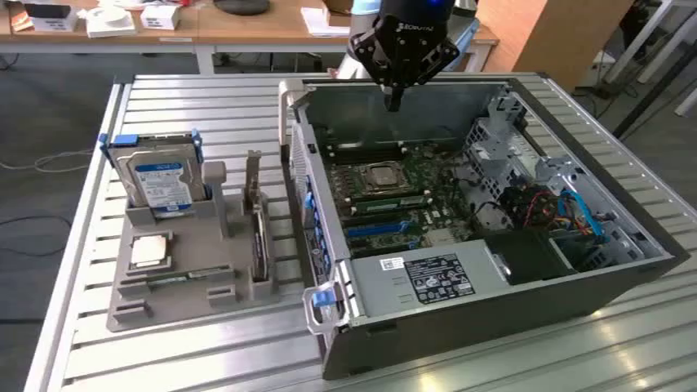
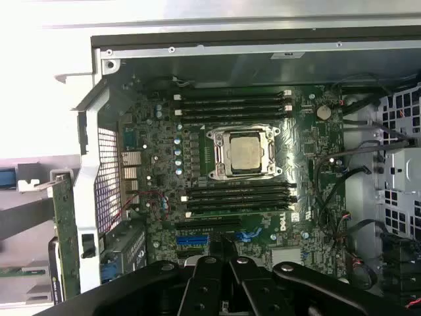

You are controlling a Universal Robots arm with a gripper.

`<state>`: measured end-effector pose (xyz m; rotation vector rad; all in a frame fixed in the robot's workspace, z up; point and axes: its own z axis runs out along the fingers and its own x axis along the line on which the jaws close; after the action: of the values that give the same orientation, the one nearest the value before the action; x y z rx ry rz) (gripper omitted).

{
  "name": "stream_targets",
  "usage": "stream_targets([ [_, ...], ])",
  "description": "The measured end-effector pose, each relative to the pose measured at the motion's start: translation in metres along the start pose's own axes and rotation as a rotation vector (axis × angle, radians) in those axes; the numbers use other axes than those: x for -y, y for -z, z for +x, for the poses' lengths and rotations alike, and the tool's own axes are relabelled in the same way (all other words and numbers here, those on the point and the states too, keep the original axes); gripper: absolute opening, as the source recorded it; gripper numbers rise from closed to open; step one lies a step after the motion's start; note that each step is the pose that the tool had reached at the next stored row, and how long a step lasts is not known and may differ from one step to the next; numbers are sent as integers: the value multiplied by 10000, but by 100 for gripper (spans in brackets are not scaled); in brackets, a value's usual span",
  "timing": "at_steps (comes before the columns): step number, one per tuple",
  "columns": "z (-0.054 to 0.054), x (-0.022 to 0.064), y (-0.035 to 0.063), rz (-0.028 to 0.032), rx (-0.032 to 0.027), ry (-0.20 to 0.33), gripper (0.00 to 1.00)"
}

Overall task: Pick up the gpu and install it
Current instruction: 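Reach for the gpu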

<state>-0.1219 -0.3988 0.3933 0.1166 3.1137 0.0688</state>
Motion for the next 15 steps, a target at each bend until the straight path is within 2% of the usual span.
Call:
stream_targets([
  [11, 0, 0, 0, 0, 0, 0, 11],
  [15, 33, 3, -1, 1, 0, -1, 11],
])
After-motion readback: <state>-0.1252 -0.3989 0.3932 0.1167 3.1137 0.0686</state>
